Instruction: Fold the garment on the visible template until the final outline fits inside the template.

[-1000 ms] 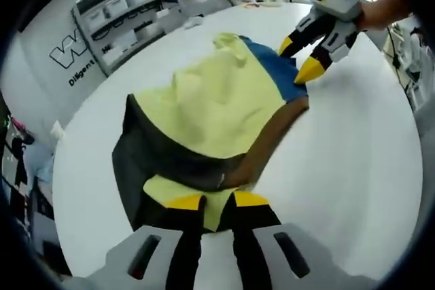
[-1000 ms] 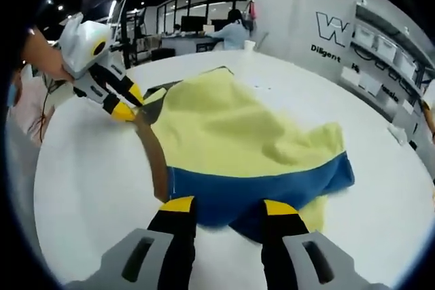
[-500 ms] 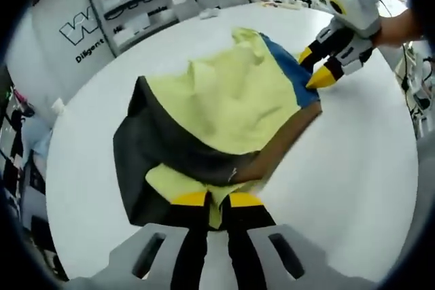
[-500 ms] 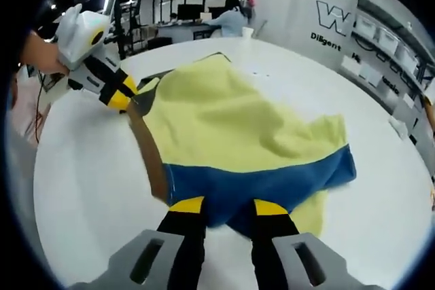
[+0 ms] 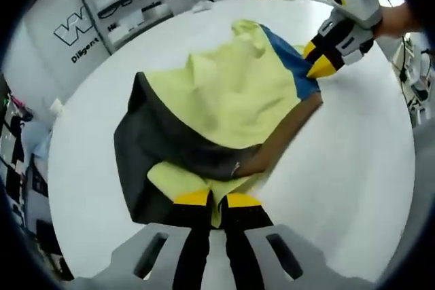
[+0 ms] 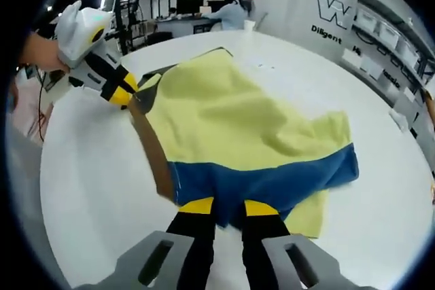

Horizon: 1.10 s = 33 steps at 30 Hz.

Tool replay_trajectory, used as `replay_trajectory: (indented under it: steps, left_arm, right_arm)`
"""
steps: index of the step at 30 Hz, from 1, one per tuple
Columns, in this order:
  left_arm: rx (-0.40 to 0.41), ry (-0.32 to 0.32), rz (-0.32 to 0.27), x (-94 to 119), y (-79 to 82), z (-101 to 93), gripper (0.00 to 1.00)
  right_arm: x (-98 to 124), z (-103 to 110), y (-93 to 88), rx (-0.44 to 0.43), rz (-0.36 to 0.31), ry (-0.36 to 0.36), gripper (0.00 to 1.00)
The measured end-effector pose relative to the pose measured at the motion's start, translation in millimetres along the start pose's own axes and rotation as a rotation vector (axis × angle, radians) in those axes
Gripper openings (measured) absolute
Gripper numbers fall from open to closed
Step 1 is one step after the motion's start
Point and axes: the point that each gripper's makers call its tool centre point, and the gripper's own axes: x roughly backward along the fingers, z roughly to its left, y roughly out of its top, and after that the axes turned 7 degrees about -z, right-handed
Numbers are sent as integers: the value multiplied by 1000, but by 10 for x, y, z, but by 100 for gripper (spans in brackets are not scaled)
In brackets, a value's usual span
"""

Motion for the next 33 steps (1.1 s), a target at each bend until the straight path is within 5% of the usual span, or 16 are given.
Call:
replay_trajectory:
  steps: [15, 33]
  left_arm:
    - [-33, -75, 63, 219, -207, -283, 5]
    - [0, -112, 14, 470, -429, -544, 5]
  right_arm:
    - [163, 257, -144, 16, 74, 43, 8]
    - [397, 604, -348, -8, 97, 63, 7]
